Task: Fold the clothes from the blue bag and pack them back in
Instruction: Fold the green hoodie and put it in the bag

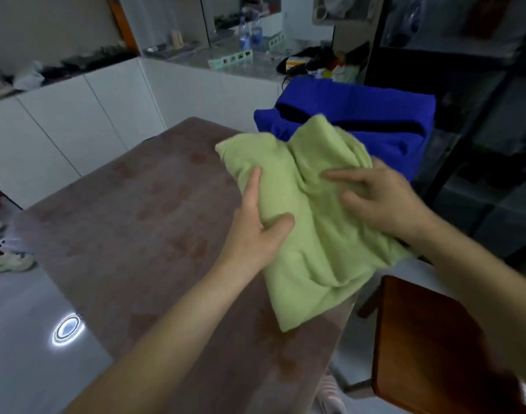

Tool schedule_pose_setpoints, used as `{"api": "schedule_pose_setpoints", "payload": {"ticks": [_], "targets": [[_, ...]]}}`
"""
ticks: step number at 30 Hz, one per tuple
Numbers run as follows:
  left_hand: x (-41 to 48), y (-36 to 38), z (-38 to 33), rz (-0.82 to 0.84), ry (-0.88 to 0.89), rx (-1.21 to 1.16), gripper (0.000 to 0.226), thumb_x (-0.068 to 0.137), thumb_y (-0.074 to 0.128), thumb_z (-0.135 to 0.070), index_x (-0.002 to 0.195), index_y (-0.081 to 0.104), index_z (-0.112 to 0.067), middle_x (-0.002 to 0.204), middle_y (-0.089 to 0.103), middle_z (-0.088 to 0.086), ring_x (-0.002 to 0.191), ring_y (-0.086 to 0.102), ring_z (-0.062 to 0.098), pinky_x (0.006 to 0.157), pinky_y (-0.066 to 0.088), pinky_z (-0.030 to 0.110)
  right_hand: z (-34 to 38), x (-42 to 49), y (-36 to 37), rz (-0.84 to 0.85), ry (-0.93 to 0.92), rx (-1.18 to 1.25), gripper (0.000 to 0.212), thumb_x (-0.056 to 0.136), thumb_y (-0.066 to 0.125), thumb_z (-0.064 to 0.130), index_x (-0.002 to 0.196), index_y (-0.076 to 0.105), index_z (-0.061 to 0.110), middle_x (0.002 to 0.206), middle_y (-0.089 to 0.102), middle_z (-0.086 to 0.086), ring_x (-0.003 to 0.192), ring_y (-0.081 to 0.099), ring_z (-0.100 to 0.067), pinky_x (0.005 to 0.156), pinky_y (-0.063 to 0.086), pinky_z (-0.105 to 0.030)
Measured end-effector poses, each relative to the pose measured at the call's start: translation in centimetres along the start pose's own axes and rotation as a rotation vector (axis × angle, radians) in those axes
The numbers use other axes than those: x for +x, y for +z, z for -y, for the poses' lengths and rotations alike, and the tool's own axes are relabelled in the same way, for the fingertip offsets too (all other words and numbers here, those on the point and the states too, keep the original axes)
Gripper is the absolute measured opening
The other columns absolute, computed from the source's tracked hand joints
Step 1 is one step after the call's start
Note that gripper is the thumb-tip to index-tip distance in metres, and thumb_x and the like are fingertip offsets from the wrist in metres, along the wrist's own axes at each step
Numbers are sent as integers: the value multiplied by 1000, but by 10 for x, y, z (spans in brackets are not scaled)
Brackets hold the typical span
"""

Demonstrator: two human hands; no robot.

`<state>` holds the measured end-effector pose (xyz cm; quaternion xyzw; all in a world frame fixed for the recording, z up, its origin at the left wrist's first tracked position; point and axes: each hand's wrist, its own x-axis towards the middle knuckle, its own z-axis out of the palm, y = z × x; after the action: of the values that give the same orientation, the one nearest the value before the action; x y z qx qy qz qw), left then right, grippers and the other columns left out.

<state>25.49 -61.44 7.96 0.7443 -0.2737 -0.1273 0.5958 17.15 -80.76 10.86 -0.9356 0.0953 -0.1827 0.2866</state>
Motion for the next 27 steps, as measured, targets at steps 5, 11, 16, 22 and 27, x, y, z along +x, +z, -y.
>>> {"api": "schedule_pose_setpoints", "payload": {"ticks": [5,11,16,22,27], "targets": [[143,37,-69,-5,89,-107,83,87,63,-9,150,13,-29,131,30,-23,109,43,-13,95,39,10,-37,144,-103,-118,-185,-237,55,66,39,50,116,61,44,111,54,-8,97,53,-20,96,40,-27],[313,103,-58,-111,-99,-169,96,80,67,-9,148,6,-37,133,36,-3,115,47,19,96,48,43,-112,297,-120,-1,-340,-638,38,90,52,21,126,59,28,119,48,-19,104,51,-38,90,44,-44],[365,143,3,-124,-562,-187,107,68,69,-11,140,0,-51,132,42,12,105,56,34,88,51,51,-171,340,-48,386,-457,-700,35,89,51,21,119,64,34,121,49,-11,100,57,-31,81,45,-35],[375,170,60,-130,-880,-156,57,95,48,-21,142,16,-20,121,43,6,99,56,29,65,54,40,-224,341,10,634,-537,-719,28,89,46,28,110,63,33,111,42,0,84,53,-20,61,42,-34],[369,164,81,-110,-997,-118,29,97,43,-20,124,38,-14,95,55,5,74,52,21,51,50,31,-237,330,34,745,-627,-811,30,95,40,28,120,56,27,120,38,-4,85,48,-20,62,43,-35]]}}
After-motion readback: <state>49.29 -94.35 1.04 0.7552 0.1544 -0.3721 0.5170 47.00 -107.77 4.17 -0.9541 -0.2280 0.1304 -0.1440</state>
